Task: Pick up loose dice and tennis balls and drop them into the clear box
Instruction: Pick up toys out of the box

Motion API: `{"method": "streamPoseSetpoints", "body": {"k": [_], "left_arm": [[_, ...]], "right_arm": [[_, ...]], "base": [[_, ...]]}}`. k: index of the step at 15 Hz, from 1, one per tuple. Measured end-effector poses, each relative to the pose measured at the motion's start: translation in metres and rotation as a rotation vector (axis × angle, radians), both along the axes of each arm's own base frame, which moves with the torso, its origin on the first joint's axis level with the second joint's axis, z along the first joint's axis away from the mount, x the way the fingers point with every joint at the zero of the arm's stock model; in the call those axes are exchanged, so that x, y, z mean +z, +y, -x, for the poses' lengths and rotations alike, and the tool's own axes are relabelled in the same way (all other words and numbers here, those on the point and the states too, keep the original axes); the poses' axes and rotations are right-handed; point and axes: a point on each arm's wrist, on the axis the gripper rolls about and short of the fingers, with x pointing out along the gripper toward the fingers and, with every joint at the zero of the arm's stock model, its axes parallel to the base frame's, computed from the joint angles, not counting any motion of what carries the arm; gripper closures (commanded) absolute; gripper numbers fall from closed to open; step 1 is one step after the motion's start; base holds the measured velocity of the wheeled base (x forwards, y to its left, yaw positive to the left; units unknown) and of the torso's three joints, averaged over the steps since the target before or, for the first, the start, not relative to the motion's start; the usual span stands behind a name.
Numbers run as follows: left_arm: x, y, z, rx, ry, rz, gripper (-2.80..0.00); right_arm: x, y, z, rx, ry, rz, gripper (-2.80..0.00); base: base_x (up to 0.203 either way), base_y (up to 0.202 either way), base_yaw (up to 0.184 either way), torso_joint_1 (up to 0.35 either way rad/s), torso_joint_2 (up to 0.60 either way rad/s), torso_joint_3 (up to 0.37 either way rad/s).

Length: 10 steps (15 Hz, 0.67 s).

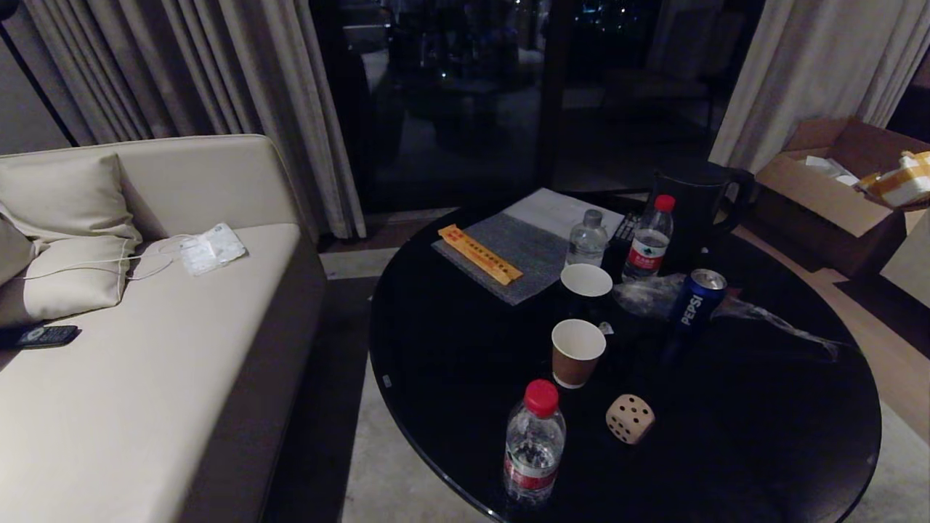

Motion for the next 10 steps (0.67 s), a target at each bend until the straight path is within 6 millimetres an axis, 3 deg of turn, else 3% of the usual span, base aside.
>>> {"method": "streamPoseSetpoints", "body": {"k": [5, 10], "left_arm": [[0.0000, 0.0000, 0.0000, 0.000, 0.000, 0.001, 0.00], [-0.0001, 0.0000, 0.0000, -0.001, 0.001, -0.003, 0.00]], "right_arm": [[0.0000, 0.0000, 0.0000, -0.002, 0.000, 0.001, 0.00], [0.0000, 0.0002, 0.0001, 0.009, 0.002, 0.015, 0.00]], "base": [[0.000, 0.000, 0.000, 0.001, 0.00, -0.198], [0.000, 0.000, 0.000, 0.000, 0.00, -0.044]]}}
